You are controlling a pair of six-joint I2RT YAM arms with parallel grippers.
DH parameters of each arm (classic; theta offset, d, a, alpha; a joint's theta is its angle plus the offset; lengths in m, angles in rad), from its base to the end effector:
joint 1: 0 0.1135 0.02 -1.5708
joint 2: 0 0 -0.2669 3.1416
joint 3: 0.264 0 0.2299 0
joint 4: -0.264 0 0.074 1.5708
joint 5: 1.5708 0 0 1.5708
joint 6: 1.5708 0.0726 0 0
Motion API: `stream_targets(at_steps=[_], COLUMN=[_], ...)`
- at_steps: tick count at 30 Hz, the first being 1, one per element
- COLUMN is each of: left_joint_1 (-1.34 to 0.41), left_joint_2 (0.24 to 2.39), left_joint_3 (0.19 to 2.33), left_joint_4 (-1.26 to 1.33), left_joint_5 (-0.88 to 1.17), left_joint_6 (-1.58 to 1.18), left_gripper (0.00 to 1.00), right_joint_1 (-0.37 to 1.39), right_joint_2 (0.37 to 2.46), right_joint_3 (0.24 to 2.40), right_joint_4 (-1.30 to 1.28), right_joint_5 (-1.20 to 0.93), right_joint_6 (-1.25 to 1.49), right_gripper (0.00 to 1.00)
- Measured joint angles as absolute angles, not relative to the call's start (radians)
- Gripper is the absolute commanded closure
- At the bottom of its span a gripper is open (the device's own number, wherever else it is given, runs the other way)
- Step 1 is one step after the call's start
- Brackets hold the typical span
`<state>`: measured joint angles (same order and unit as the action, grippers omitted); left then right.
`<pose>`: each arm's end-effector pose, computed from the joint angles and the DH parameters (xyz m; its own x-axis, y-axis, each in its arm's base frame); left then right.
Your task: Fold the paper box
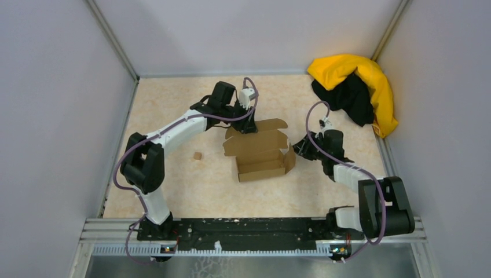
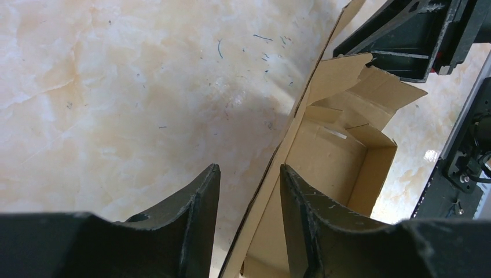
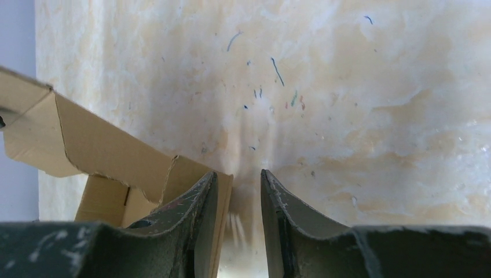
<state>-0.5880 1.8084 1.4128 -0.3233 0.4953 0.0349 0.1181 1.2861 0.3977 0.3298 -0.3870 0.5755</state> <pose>0.3257 -0.2586 0.2519 -0.5202 0.3837 -0.7630 0.8043 0.5206 -0.2866 0.2463 0.0568 0.1604 -0.6739 0.4276 -0.6025 -0.0717 0.7738 0.6293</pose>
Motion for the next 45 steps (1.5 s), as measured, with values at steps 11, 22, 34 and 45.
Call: stream_targets(at_steps=[11, 22, 34, 45], left_joint_1=[-0.587, -0.587, -0.587, -0.587], left_joint_2=[1.808, 1.808, 1.814, 1.838], left_joint_3=[1.411, 1.411, 1.424, 1.464], left_joint_4=[-0.322, -0.322, -0.329, -0.345], left_joint_5=[0.497, 0.516, 0.546, 0.559], left_joint_6=[0.030, 0.031, 0.050, 0.076], left_gripper=[0.51, 0.51, 0.50, 0.50], right_joint_1=[0.101, 0.101, 0.102, 0.102], right_joint_2=[1.063, 1.105, 1.295, 1.480], right_joint_3=[0.373, 0.374, 0.382, 0.421], right_joint_4=[0.306, 0.421, 0.608, 0.860], right_joint_5=[-0.411, -0.590, -0.701, -0.822], right_joint_6=[0.498, 0.339, 0.305, 0.389], right_gripper=[0.57, 0.62, 0.71, 0.96])
